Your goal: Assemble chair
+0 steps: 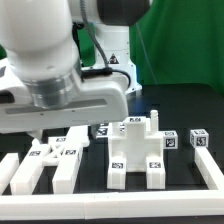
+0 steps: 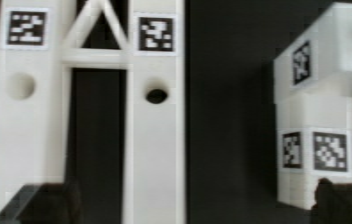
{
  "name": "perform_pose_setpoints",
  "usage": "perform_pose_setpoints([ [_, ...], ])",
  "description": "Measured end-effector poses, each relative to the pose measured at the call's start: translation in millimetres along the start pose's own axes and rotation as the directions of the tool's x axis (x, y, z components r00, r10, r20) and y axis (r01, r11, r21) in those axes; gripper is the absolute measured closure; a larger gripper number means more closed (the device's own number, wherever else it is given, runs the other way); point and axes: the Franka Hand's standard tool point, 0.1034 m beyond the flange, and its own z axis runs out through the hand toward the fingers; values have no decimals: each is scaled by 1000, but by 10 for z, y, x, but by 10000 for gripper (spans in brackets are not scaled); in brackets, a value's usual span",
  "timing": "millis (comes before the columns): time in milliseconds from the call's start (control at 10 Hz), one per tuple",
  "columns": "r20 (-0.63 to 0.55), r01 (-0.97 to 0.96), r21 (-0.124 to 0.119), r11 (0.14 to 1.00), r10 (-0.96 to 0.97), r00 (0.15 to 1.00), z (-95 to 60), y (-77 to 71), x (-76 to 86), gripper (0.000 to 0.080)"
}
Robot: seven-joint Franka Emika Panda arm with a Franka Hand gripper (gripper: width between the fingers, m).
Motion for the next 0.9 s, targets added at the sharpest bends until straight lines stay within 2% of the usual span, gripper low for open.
perform_pose_setpoints([
  [100,-41,-12,-4,1000,11,999,78,31,-67,151],
  [200,-147,-17,-23,1000,14,989,128,52,-48,151],
  [400,-218,-28,-32,999,20,976,116,81,-67,151],
  [600,-215,-29,-29,999,22,976,153,86,-67,151],
  [800,-201,-44,2,999,44,979,314,103,-83,151],
  [900,-203,-44,-1,999,43,978,345,104,-68,151],
])
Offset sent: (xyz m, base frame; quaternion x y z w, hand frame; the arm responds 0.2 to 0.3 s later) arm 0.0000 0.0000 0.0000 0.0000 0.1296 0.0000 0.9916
